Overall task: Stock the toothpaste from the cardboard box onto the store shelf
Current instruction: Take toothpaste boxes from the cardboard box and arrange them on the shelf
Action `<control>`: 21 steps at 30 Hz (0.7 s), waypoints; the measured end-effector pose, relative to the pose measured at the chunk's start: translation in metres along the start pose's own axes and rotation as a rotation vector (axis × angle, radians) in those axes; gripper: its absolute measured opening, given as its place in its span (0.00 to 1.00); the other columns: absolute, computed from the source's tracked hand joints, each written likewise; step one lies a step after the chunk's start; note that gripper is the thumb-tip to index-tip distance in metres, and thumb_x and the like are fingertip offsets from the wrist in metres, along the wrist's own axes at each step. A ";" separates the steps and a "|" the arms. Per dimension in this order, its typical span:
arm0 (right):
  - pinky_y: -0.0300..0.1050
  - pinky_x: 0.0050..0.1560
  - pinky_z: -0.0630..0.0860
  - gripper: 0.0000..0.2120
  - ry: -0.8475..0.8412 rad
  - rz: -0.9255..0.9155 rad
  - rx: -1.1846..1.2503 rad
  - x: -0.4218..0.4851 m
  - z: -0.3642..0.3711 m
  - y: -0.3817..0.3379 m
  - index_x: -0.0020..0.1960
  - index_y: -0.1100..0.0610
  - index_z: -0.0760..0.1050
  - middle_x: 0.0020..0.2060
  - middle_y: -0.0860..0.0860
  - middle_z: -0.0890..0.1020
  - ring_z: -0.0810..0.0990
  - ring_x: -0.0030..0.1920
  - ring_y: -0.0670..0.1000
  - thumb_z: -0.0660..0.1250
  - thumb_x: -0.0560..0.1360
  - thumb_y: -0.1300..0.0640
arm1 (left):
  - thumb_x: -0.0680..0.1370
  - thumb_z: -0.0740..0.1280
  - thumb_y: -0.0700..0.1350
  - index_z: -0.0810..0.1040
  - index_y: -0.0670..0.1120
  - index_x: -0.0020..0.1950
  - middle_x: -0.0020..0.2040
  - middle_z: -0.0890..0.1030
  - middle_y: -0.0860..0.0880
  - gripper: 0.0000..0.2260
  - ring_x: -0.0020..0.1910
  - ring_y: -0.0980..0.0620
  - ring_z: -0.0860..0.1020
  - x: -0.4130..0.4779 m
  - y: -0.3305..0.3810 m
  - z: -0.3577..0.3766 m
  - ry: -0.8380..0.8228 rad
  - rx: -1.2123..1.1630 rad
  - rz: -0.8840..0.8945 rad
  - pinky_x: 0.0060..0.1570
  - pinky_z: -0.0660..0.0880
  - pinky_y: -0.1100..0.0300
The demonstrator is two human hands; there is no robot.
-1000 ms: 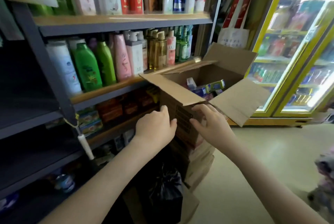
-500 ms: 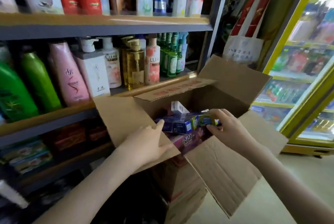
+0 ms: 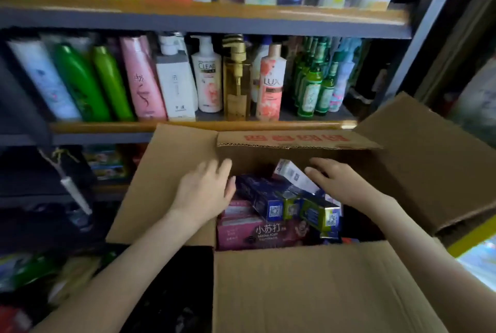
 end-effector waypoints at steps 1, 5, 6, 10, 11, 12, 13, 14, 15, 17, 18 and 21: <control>0.40 0.68 0.59 0.28 -0.008 -0.018 -0.005 0.005 -0.004 0.004 0.75 0.58 0.61 0.74 0.54 0.65 0.63 0.73 0.52 0.58 0.80 0.45 | 0.76 0.56 0.51 0.79 0.41 0.53 0.40 0.79 0.44 0.18 0.37 0.43 0.79 0.001 0.003 0.004 -0.002 -0.024 0.053 0.25 0.73 0.55; 0.38 0.71 0.50 0.35 0.043 -0.153 0.039 0.018 -0.012 0.007 0.79 0.55 0.48 0.77 0.52 0.53 0.52 0.76 0.50 0.63 0.79 0.51 | 0.79 0.63 0.49 0.65 0.46 0.75 0.72 0.68 0.42 0.24 0.69 0.42 0.68 0.011 0.009 0.024 -0.259 -0.115 0.164 0.66 0.67 0.48; 0.38 0.71 0.48 0.37 0.052 -0.196 0.064 0.021 -0.009 0.006 0.79 0.53 0.45 0.78 0.50 0.51 0.50 0.77 0.50 0.64 0.79 0.53 | 0.80 0.62 0.50 0.58 0.48 0.78 0.77 0.58 0.43 0.28 0.75 0.44 0.60 0.013 0.004 0.028 -0.311 -0.118 0.155 0.72 0.59 0.49; 0.47 0.72 0.59 0.39 -0.098 -0.129 -0.023 0.035 -0.008 0.030 0.79 0.49 0.46 0.76 0.55 0.58 0.59 0.75 0.55 0.66 0.77 0.58 | 0.79 0.62 0.52 0.44 0.55 0.79 0.79 0.40 0.47 0.35 0.78 0.47 0.42 0.036 0.010 0.034 -0.358 -0.075 0.109 0.76 0.44 0.44; 0.48 0.69 0.64 0.37 -0.209 -0.042 -0.095 0.036 -0.004 0.039 0.78 0.51 0.49 0.74 0.56 0.63 0.64 0.72 0.56 0.67 0.76 0.57 | 0.79 0.62 0.53 0.43 0.56 0.79 0.80 0.40 0.47 0.36 0.78 0.47 0.41 0.041 0.011 0.036 -0.356 -0.069 0.108 0.75 0.42 0.43; 0.48 0.65 0.70 0.35 -0.337 0.017 -0.176 0.034 0.003 0.046 0.77 0.52 0.53 0.72 0.56 0.67 0.70 0.68 0.55 0.67 0.76 0.56 | 0.79 0.62 0.53 0.43 0.56 0.79 0.80 0.40 0.47 0.36 0.78 0.47 0.40 0.044 0.012 0.038 -0.352 -0.058 0.113 0.75 0.41 0.42; 0.46 0.59 0.74 0.31 -0.472 0.041 -0.253 0.031 0.012 0.050 0.76 0.53 0.59 0.68 0.55 0.71 0.74 0.62 0.54 0.66 0.75 0.56 | 0.79 0.62 0.54 0.42 0.56 0.79 0.79 0.40 0.47 0.36 0.78 0.47 0.38 0.046 0.014 0.039 -0.340 -0.051 0.124 0.75 0.40 0.42; 0.45 0.53 0.76 0.26 -0.578 0.040 -0.317 0.026 0.019 0.051 0.73 0.53 0.64 0.64 0.54 0.75 0.77 0.56 0.52 0.65 0.76 0.57 | 0.78 0.63 0.54 0.42 0.56 0.79 0.79 0.39 0.47 0.37 0.77 0.47 0.37 0.049 0.016 0.039 -0.327 -0.056 0.127 0.74 0.39 0.41; 0.42 0.46 0.75 0.22 -0.633 0.018 -0.356 0.022 0.025 0.050 0.70 0.54 0.68 0.60 0.53 0.77 0.77 0.50 0.51 0.63 0.76 0.59 | 0.78 0.63 0.55 0.42 0.56 0.79 0.79 0.38 0.47 0.37 0.77 0.47 0.35 0.051 0.016 0.038 -0.315 -0.068 0.125 0.74 0.39 0.41; 0.39 0.39 0.69 0.18 -0.627 -0.050 -0.363 0.017 0.030 0.040 0.66 0.56 0.71 0.55 0.52 0.77 0.73 0.46 0.49 0.61 0.76 0.63 | 0.77 0.64 0.58 0.42 0.57 0.79 0.79 0.35 0.48 0.38 0.76 0.46 0.33 0.054 0.014 0.037 -0.302 -0.071 0.118 0.73 0.38 0.40; 0.38 0.37 0.67 0.17 -0.601 -0.096 -0.354 0.016 0.031 0.033 0.65 0.56 0.71 0.52 0.51 0.77 0.71 0.46 0.49 0.62 0.77 0.63 | 0.77 0.64 0.60 0.41 0.57 0.79 0.78 0.34 0.47 0.39 0.76 0.45 0.32 0.055 0.013 0.036 -0.299 -0.061 0.116 0.73 0.38 0.39; 0.38 0.43 0.68 0.15 -0.573 -0.168 -0.237 0.015 0.038 0.014 0.63 0.54 0.73 0.46 0.45 0.74 0.72 0.49 0.47 0.66 0.77 0.54 | 0.72 0.64 0.69 0.40 0.58 0.78 0.77 0.30 0.47 0.45 0.74 0.43 0.29 0.056 0.011 0.037 -0.318 -0.042 0.115 0.72 0.36 0.37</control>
Point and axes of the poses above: each hand's wrist, its own x-axis towards the middle knuckle, its own z-axis out of the palm, y = z × x, the point moved 4 cm from there along x, towards the middle knuckle
